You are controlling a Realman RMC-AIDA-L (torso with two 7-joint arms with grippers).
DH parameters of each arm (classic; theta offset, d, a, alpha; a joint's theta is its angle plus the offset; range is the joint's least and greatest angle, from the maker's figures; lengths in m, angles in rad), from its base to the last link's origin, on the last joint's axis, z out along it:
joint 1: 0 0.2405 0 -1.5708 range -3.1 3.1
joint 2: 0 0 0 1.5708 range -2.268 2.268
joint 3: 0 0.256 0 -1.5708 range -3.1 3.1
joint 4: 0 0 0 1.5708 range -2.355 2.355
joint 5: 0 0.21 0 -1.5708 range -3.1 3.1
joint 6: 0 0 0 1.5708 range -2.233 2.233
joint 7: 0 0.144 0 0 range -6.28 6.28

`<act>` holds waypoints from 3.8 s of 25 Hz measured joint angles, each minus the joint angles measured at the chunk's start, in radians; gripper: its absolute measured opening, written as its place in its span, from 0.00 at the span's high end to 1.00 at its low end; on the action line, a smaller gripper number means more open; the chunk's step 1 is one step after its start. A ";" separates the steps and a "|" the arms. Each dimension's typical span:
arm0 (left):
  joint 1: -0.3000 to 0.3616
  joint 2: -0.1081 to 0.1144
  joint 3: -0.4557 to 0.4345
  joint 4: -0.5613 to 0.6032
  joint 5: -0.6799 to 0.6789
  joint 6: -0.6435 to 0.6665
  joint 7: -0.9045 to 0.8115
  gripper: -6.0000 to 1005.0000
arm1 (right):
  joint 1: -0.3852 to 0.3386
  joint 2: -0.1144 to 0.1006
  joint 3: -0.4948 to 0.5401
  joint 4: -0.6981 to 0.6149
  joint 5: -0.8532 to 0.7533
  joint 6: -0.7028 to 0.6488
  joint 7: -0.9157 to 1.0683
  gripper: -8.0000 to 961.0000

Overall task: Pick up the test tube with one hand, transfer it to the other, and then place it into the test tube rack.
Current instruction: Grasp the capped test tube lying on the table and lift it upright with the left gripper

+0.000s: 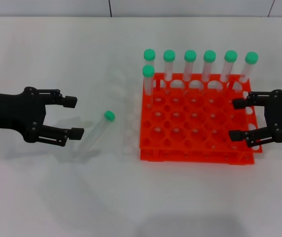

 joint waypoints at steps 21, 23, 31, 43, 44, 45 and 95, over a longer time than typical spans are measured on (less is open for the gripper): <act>-0.010 -0.055 0.010 0.278 0.138 -0.010 -0.430 0.14 | -0.030 0.017 0.120 -0.001 0.002 0.018 -0.038 0.08; -0.022 -0.066 0.015 0.322 0.191 0.004 -0.504 0.14 | -0.034 0.019 0.135 -0.003 0.002 0.018 -0.043 0.08; -0.139 -0.083 0.038 0.383 0.468 0.028 -0.878 0.15 | -0.050 0.037 0.143 -0.027 0.002 0.024 -0.054 0.08; -0.218 -0.152 0.291 0.355 0.675 -0.054 -1.121 0.15 | -0.052 0.050 0.137 -0.050 0.002 0.054 -0.062 0.08; -0.227 -0.159 0.306 0.343 0.680 -0.066 -1.131 0.16 | -0.051 0.050 0.137 -0.050 0.002 0.056 -0.062 0.08; -0.234 -0.165 0.319 0.334 0.682 -0.075 -1.139 0.16 | -0.050 0.050 0.136 -0.050 0.002 0.057 -0.062 0.08; -0.258 -0.185 0.577 0.272 0.672 -0.256 -1.324 0.80 | -0.054 0.062 0.141 -0.050 0.002 0.115 -0.066 0.08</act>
